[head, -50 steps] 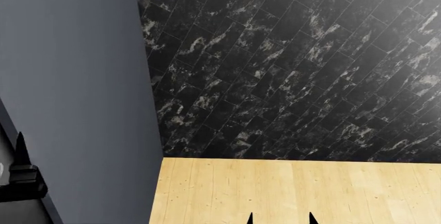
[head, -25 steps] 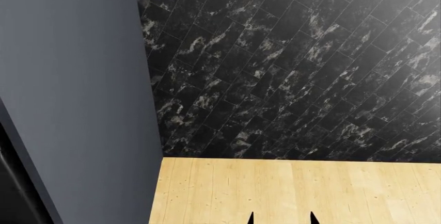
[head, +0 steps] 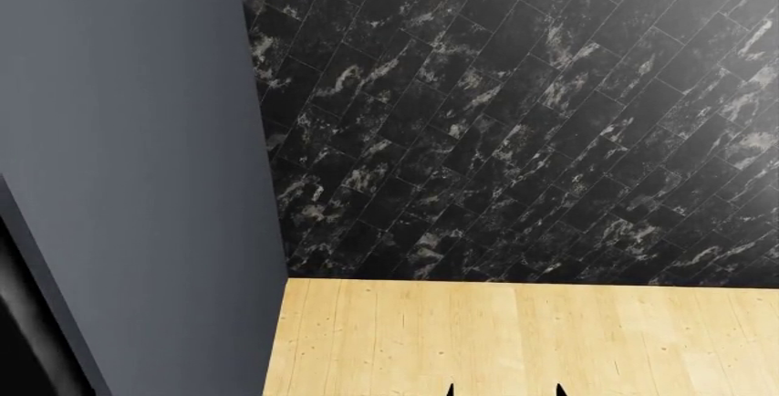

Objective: Close the fridge door

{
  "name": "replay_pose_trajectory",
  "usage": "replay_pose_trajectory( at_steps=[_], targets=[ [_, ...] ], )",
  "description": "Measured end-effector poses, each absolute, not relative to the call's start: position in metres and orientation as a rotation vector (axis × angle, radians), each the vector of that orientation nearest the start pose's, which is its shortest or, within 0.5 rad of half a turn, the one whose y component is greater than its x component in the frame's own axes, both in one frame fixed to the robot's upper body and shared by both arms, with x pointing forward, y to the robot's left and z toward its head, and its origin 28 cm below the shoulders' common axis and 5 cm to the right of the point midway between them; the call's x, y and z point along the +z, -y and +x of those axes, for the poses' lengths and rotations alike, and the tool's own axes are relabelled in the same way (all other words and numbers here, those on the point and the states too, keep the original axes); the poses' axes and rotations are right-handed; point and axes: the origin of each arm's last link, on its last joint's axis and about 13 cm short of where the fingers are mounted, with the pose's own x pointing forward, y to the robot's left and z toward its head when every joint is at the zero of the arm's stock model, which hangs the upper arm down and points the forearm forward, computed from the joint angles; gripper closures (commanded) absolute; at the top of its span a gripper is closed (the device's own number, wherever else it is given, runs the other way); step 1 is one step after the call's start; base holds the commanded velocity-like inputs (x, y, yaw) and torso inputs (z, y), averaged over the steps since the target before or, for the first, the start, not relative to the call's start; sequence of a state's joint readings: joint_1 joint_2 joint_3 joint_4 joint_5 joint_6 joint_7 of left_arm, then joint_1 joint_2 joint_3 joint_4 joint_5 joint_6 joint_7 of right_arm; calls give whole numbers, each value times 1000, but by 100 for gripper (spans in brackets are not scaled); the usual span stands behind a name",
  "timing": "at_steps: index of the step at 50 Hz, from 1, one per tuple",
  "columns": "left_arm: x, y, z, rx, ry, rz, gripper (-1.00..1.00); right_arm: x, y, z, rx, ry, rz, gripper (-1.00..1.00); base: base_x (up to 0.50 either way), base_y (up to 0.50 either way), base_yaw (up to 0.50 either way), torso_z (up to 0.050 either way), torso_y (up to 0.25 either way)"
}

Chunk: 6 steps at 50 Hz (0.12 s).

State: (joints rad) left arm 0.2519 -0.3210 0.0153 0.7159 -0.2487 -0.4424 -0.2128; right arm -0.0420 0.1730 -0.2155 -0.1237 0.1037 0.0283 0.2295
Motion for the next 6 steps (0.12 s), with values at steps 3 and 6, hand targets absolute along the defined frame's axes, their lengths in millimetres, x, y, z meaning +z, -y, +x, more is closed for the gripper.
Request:
replay_pose_trajectory(
  at_steps=[3, 6],
  targets=[
    [91, -236, 142, 2, -9, 74, -100, 24, 91, 198, 0, 29, -51, -100, 0, 0, 0, 0, 0],
    [87, -235, 143, 2, -18, 69, -100, 24, 91, 199, 0, 29, -50, -100, 0, 0, 0, 0, 0]
  ],
)
